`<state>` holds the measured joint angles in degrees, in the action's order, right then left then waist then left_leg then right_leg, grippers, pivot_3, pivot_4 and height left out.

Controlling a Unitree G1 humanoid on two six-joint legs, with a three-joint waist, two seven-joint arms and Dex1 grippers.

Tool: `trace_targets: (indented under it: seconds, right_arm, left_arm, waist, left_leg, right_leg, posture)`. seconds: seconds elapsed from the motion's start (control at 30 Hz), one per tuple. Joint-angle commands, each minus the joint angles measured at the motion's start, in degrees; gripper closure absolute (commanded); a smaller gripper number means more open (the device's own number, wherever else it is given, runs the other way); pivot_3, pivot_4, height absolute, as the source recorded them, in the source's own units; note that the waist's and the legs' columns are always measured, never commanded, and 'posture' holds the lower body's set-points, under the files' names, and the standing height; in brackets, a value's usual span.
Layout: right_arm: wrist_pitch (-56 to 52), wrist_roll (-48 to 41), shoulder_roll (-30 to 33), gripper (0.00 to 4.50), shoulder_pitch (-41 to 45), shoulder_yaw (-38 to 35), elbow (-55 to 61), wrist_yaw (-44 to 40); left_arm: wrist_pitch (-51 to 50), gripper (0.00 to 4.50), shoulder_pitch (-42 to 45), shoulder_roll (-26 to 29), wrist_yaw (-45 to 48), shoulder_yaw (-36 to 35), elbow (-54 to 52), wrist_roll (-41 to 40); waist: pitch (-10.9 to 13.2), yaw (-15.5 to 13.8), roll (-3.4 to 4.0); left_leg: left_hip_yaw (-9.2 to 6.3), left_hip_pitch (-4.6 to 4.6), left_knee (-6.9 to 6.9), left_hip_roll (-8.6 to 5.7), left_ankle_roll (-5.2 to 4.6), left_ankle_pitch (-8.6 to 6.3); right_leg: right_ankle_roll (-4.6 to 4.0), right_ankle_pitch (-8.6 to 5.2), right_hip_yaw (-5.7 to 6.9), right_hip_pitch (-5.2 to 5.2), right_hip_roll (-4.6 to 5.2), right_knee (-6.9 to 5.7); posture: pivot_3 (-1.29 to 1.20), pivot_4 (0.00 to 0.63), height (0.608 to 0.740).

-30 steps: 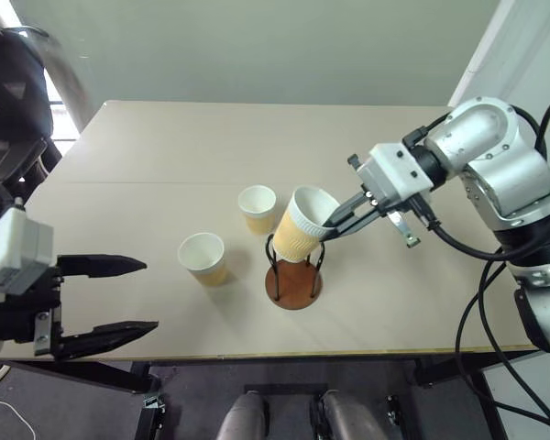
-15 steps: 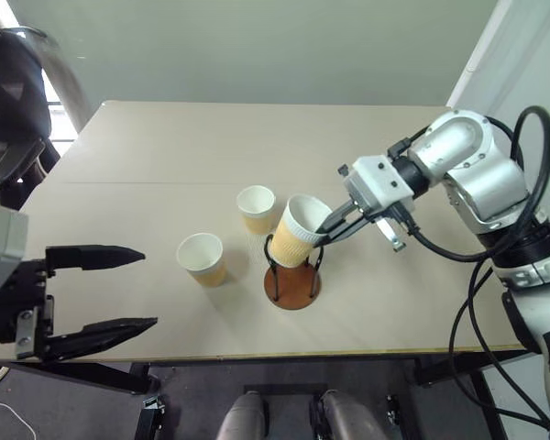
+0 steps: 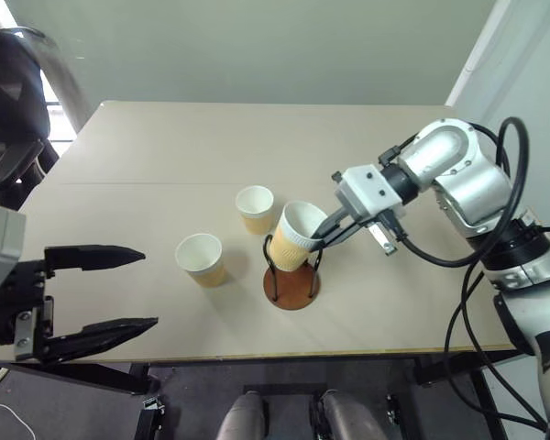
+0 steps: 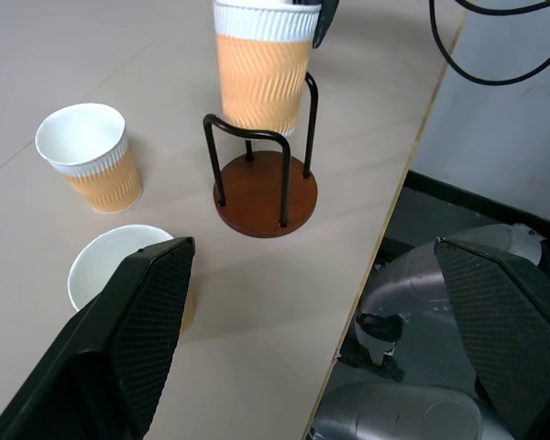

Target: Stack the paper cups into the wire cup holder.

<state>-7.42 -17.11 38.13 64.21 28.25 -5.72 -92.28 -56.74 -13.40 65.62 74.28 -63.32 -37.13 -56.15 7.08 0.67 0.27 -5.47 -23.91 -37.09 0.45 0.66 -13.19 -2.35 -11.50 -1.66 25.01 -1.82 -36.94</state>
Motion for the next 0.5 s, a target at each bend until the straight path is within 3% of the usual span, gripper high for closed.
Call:
trace_targets:
  seconds: [0.03, 0.5]
  right_arm:
    - [1.2, 1.1, -0.6, 4.46, 0.6, -1.1, -0.2, -0.2]
    - [2.3, 3.3, -2.2, 4.46, 0.8, -1.5, -2.2, -0.2]
  left_arm:
    - [-0.3, 0.00, 0.2, 0.5, -0.5, -2.8, -0.2, -0.7]
    - [-3.1, 0.00, 1.3, 0.4, -2.5, -7.4, 1.2, -7.8]
  waist:
    - [0.0, 0.0, 0.00]
    - [0.0, 0.0, 0.02]
  left_leg:
    - [0.00, 0.00, 0.00, 0.00, 0.00, 0.00]
    - [0.00, -0.02, 0.01, 0.00, 0.08, -0.05]
  right_leg:
    - [0.00, 0.00, 0.00, 0.00, 0.00, 0.00]
    - [-0.01, 0.00, 0.00, 0.03, 0.00, 0.02]
  posture:
    - [0.00, 0.150, 0.740]
    - [0.00, 0.150, 0.740]
